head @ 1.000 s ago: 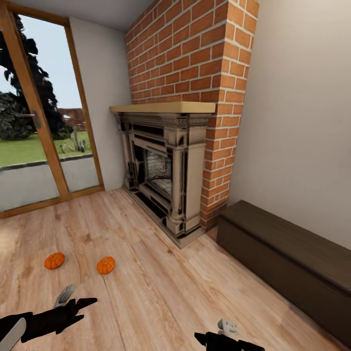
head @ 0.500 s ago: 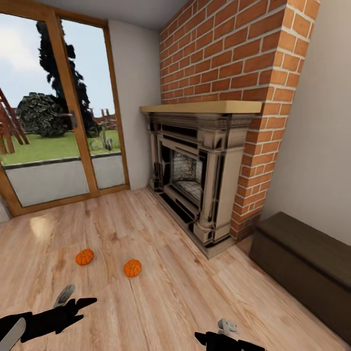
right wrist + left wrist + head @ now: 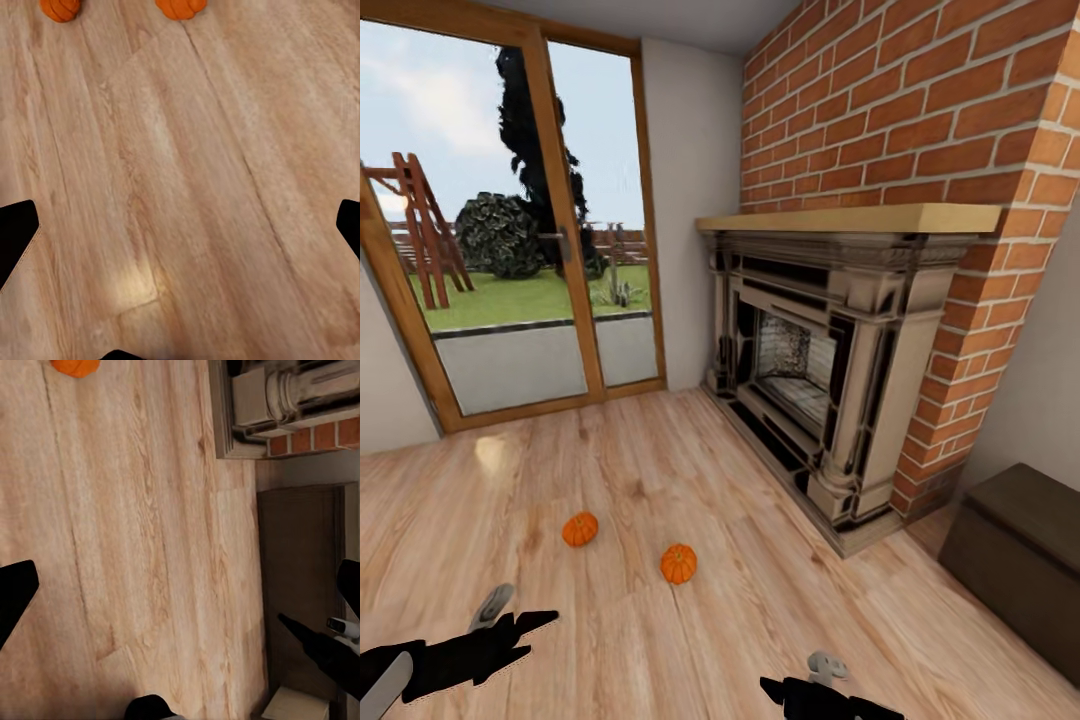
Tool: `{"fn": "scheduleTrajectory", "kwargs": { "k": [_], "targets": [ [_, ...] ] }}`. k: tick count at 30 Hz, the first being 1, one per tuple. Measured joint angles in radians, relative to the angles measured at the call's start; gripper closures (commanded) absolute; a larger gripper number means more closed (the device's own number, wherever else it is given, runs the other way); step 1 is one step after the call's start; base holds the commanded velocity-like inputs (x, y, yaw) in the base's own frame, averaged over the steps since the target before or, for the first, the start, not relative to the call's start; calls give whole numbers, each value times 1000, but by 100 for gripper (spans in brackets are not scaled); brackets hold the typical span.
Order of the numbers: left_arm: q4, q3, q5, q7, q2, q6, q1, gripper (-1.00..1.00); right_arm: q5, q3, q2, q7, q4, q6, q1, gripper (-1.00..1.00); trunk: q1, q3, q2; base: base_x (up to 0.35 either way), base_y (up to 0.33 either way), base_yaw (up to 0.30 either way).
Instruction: Place each of the two pumpkins and all three candles from the living room inside a cabinet in the living room (use any cabinet), then make sure every cabinet is closed, and position the cauldron so it is next to a table in the living room.
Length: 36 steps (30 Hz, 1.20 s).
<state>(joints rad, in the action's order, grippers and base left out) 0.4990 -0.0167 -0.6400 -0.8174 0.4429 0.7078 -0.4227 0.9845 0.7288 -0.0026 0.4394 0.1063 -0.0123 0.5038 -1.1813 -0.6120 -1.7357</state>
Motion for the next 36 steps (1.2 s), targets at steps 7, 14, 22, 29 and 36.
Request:
{"fn": "scheduleTrajectory", "kwargs": {
  "k": [7, 14, 22, 29, 36],
  "targets": [
    [0, 0, 0, 0, 0, 0, 0, -100, -1, -1, 0, 5, 0, 2, 0, -100, 0, 3, 0, 269, 230, -73],
    [0, 0, 0, 0, 1, 0, 0, -100, 0, 0, 0, 3, 0, -6, 0, -100, 0, 4, 0, 275, 222, -15],
    [0, -1, 0, 0, 0, -1, 0, -100, 0, -1, 0, 11, 0, -1, 0, -100, 0, 4, 0, 275, 175, 0],
    [0, -1, 0, 0, 0, -27, 0, -100, 0, -2, 0, 6, 0, -1, 0, -100, 0, 4, 0, 285, 99, 0],
    [0, -1, 0, 0, 0, -31, 0, -100, 0, -2, 0, 10, 0, 0, 0, -100, 0, 4, 0, 322, 18, 0]
  ]
}}
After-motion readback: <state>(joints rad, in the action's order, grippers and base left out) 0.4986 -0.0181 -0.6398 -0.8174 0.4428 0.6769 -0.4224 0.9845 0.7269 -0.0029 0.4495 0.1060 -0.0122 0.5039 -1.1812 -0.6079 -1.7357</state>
